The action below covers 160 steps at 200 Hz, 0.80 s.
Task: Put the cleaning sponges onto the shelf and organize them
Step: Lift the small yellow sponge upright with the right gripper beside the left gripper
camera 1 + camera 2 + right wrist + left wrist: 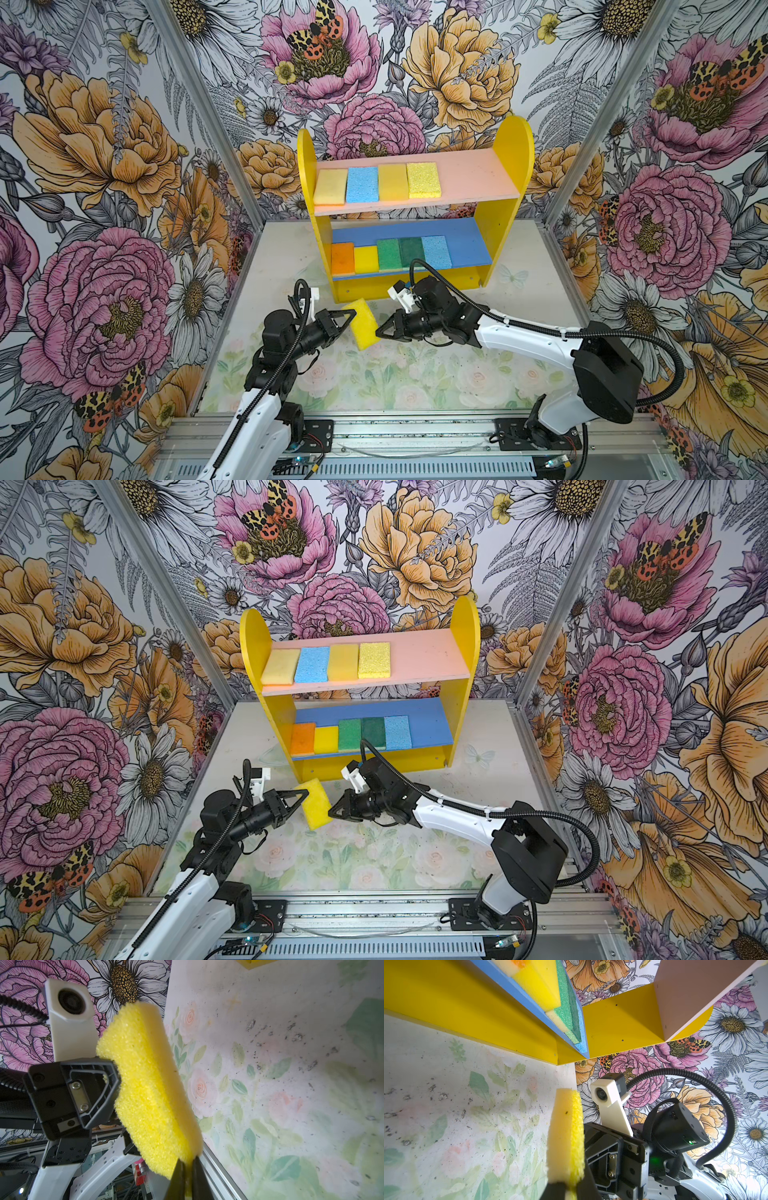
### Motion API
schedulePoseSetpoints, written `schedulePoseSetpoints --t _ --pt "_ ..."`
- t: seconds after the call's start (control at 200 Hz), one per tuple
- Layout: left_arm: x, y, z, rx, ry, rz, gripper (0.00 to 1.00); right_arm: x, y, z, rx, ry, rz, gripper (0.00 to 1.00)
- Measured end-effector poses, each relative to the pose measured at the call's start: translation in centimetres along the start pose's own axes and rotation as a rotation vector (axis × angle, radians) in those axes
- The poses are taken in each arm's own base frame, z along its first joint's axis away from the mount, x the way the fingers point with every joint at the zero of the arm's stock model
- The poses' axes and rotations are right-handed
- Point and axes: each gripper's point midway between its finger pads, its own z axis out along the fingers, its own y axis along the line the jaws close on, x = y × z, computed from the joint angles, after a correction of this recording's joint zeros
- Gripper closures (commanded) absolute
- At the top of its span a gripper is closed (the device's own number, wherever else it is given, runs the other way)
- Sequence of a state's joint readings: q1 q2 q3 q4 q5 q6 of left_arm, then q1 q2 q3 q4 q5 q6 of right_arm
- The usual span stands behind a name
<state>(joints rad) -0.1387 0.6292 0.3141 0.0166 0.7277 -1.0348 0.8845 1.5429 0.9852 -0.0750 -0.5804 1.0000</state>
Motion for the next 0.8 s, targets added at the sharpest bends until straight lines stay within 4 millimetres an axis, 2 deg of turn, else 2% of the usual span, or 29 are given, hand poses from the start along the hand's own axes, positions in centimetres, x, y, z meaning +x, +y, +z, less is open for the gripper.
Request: schedulePoseSetpoints --t 0.03,0.055,0.125,0.22,0.305,0.395,0.51,0.8 --pt "0.0 0.0 0.0 0.001 0.000 -0.003 0.89 0.0 0.0 0.0 -0.001 0.000 0.000 1.00" --pt "0.0 0.0 0.0 0.002 0.000 -0.003 0.82 0.0 0.0 -0.1 0.000 0.000 0.000 1.00" --pt "-0.1 -0.1 -0.1 0.003 -0.005 0.001 0.51 0.0 0.2 -0.2 0.000 -0.005 -0.001 1.00" --pt "-0.2 0.1 -0.3 -0.005 -0.010 -0.004 0.19 -0.1 0.4 -0.4 -0.003 -0.012 -0.005 1.00" --pt "0.1 0.8 -0.4 -0.034 0.000 0.000 0.02 -0.3 0.5 -0.5 0.000 -0.024 -0.009 1.00" --pt "0.4 1.2 -0.8 -0.075 0.014 -0.003 0.01 -0.5 0.2 -0.6 0.016 -0.035 -0.014 1.00" --pt "0.4 0.7 -1.4 -0.091 0.011 0.027 0.01 -0.7 -0.2 -0.7 0.049 -0.043 -0.020 1.00" --pt "0.4 1.4 -2.4 -0.134 -0.008 0.020 0.01 -2.1 0.3 -2.1 0.107 -0.088 -0.059 1.00"
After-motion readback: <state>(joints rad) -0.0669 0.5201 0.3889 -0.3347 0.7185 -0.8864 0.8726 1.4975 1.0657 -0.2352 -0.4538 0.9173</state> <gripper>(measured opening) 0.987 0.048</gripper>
